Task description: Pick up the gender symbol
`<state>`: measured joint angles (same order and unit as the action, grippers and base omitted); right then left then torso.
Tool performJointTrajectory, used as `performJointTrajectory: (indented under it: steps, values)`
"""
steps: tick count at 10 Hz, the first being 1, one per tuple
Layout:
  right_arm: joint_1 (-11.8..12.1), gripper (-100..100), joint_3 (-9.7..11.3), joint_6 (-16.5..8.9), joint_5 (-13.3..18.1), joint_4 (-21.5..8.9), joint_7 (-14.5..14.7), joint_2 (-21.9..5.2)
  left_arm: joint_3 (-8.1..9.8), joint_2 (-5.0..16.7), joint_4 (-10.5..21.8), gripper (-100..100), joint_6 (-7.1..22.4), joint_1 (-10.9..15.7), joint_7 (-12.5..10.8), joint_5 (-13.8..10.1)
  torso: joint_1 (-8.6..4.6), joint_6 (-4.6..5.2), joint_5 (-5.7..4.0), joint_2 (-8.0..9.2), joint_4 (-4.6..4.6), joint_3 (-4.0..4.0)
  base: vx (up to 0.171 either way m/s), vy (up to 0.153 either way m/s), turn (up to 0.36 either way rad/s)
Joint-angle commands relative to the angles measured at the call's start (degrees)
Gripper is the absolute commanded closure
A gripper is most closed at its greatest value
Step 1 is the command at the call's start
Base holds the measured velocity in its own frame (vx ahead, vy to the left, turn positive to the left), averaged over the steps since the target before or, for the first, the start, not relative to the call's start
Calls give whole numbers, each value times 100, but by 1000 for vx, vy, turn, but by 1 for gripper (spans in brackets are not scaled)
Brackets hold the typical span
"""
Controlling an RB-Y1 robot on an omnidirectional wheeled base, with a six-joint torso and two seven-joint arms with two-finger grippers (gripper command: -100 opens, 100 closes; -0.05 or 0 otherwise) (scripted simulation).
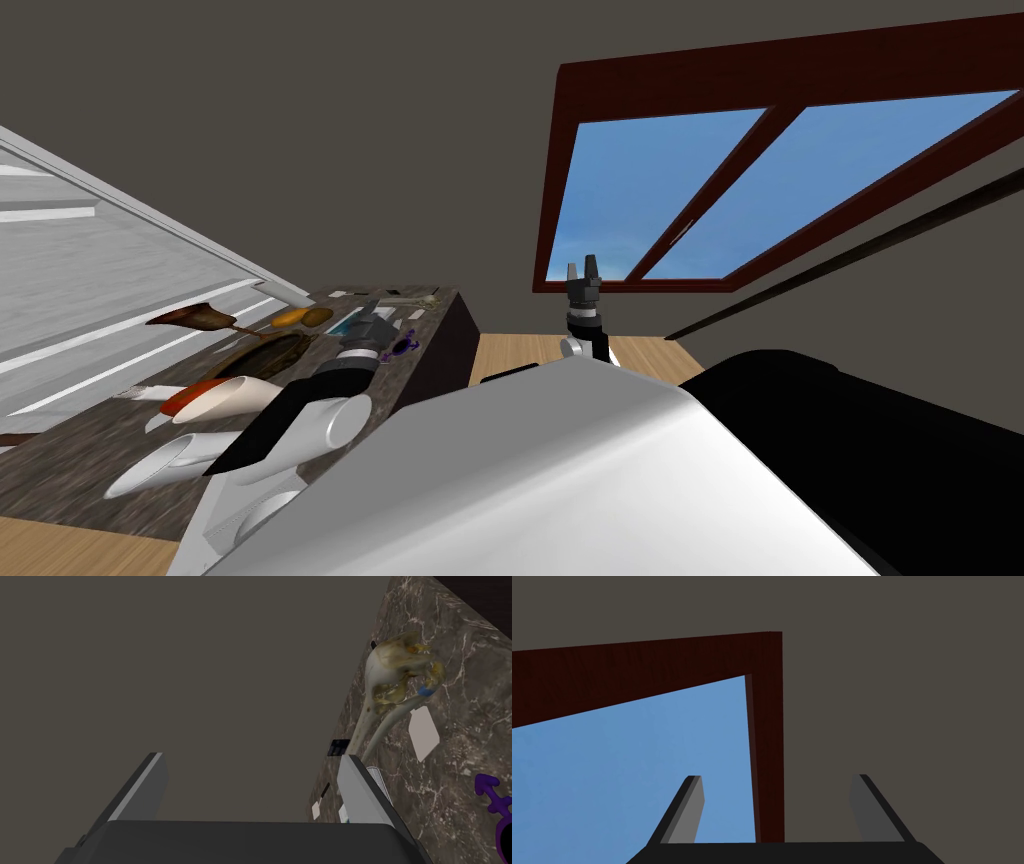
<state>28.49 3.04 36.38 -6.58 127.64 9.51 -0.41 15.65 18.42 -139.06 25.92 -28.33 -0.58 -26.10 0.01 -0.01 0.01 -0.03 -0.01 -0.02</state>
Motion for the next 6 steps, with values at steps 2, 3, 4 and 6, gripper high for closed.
performJointTrajectory:
  steps: [2,3,4,6]
  values:
    - [0,0,0,0,0,0,0,0,143,74,-1,-100,412,-15,-110,-187,0,0,0,2,0,1,5,0,-21]
    - [0,0,0,0,0,0,0,0,143,74,-1,-100,550,-15,-110,-187,1,0,0,0,0,0,14,2,-17]
    - [0,0,0,0,0,0,0,0,143,74,-1,-100,658,-15,-110,-187,1,0,0,-2,0,-1,8,2,5]
    - [0,0,0,0,0,0,0,0,276,150,30,-100,1002,-28,-218,-363,2,0,0,-3,-1,-2,20,4,-26]
